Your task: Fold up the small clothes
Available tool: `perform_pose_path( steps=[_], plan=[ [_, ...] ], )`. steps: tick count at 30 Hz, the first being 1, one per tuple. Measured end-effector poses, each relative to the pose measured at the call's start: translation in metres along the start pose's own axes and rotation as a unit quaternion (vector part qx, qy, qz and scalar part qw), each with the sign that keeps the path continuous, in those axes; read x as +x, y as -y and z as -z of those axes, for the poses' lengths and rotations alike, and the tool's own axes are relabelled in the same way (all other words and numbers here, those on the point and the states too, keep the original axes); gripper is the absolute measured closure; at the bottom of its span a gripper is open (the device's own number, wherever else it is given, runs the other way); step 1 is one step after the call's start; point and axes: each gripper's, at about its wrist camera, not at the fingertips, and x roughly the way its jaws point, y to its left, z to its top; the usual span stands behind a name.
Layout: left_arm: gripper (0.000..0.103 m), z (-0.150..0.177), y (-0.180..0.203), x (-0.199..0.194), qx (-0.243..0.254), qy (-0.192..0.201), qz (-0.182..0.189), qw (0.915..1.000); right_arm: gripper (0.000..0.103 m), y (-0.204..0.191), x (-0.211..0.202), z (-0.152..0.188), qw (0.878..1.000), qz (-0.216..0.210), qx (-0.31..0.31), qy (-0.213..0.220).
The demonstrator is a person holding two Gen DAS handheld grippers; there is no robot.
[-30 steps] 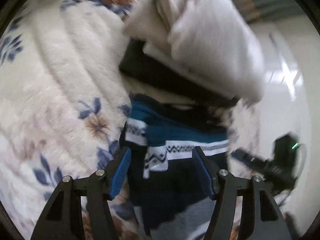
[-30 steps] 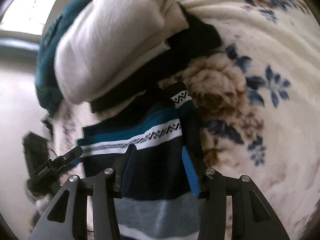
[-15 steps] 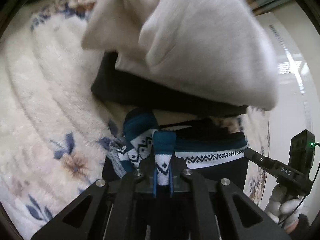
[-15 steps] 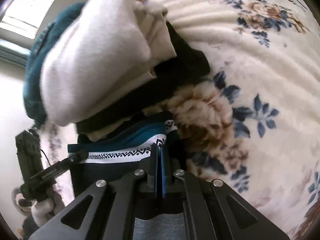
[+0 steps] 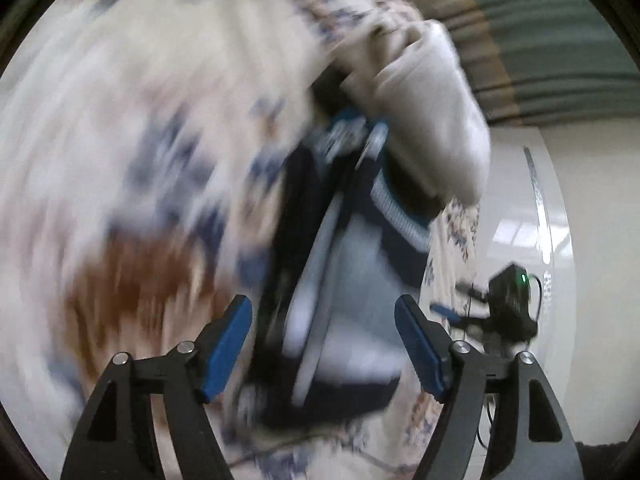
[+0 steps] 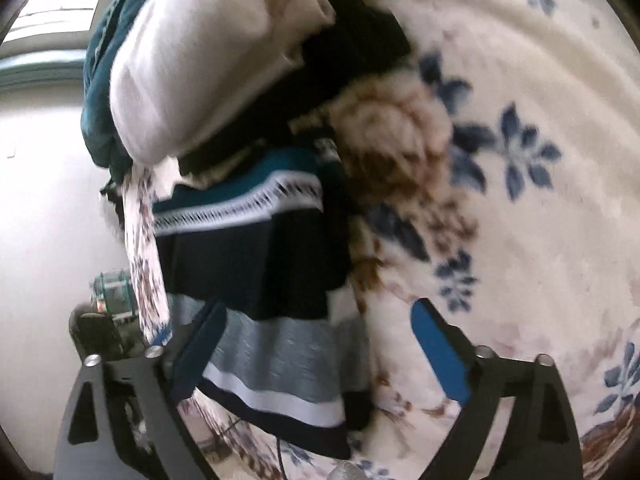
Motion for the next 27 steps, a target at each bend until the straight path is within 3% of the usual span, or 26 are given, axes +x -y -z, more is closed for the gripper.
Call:
perform_pose_path(
  steps=[3, 6, 11, 14, 17, 18, 20, 23, 25, 27],
  plan=[
    [0.031, 0.059, -0.021, 0.012, -0.047, -0.018, 0.023, 0.9985, 0.006, 0.013, 0.019, -0.003, 0.999, -0.019, -0.005, -0.035],
    [0.03, 0.095, -0.031, 0.044, -0.101, -0.028, 0.061, 0.9926, 0.003, 0.018, 0.045, -0.012, 0.997, -0.043, -0.014, -0.061],
    [0.03, 0.084, -0.021, 0.084, -0.103, 0.033, 0.082, 0.9907, 0.0, 0.012, 0.083, -0.032, 0.993, -0.081, -0.034, -0.082],
    [0.03, 0.067, -0.021, 0.092, -0.131, 0.086, 0.087, 0.9838, 0.0, 0.001, 0.096, -0.044, 0.99, -0.111, -0.041, -0.082],
    [0.031, 0.059, -0.019, 0.089, -0.16, 0.112, 0.08, 0.9774, 0.002, -0.01, 0.106, -0.051, 0.988, -0.126, -0.039, -0.076],
    [0.034, 0.057, -0.017, 0.086, -0.163, 0.117, 0.078, 0.9764, 0.007, -0.013, 0.108, -0.052, 0.988, -0.133, -0.038, -0.069],
    [0.061, 0.052, -0.015, 0.077, -0.162, 0.123, 0.077, 0.9761, 0.062, -0.018, 0.112, -0.051, 0.988, -0.134, -0.037, -0.061],
    [0.068, 0.039, -0.016, 0.068, -0.166, 0.119, 0.087, 0.975, 0.082, -0.021, 0.11, -0.037, 0.991, -0.127, -0.03, -0.037],
    [0.069, 0.027, -0.02, 0.055, -0.169, 0.11, 0.096, 0.9747, 0.085, -0.021, 0.098, -0.022, 0.988, -0.149, -0.03, -0.021],
    [0.07, 0.014, -0.015, 0.044, -0.148, 0.097, 0.081, 0.9809, 0.086, -0.016, 0.082, 0.0, 0.986, -0.164, -0.019, -0.005]
  ],
)
